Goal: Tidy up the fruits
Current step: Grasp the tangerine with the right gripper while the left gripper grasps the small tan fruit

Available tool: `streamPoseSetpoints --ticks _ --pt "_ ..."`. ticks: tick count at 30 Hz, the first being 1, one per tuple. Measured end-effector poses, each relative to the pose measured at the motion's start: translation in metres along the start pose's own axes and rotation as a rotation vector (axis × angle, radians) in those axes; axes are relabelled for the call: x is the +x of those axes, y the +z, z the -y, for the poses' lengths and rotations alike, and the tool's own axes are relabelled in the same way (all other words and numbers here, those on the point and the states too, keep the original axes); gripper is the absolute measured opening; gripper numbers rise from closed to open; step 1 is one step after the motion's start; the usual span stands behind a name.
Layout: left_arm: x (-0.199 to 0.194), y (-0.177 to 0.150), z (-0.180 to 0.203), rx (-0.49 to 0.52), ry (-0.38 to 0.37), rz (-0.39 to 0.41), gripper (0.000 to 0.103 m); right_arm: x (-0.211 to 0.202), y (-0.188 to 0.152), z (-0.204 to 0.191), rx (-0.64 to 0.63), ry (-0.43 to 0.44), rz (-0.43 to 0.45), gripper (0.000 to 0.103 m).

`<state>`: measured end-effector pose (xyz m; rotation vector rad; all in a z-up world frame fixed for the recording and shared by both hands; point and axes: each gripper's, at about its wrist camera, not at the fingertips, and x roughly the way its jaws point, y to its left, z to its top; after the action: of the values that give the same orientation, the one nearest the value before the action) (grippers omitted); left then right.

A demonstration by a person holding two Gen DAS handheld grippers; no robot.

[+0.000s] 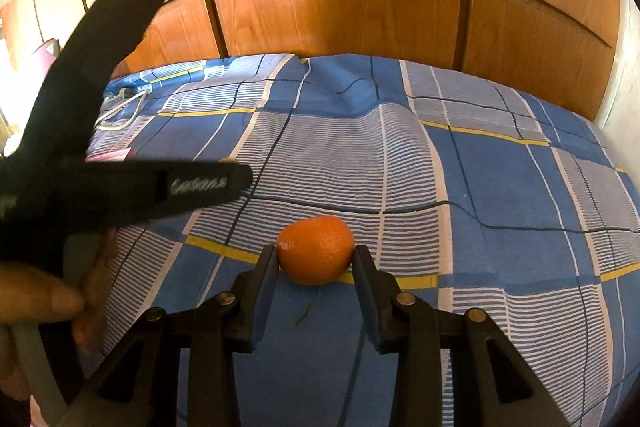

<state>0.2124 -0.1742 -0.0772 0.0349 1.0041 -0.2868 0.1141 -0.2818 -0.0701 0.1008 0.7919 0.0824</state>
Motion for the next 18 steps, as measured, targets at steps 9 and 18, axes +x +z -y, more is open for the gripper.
streamPoseSetpoints --ticks 9,18 --pt "-0.020 -0.011 -0.001 0.008 0.001 0.022 0.026 0.004 -0.003 -0.002 0.007 0.013 -0.035 0.039" --pt "-0.056 -0.030 -0.002 0.002 -0.006 0.070 0.026 0.003 -0.003 -0.002 0.016 0.021 -0.032 0.038"
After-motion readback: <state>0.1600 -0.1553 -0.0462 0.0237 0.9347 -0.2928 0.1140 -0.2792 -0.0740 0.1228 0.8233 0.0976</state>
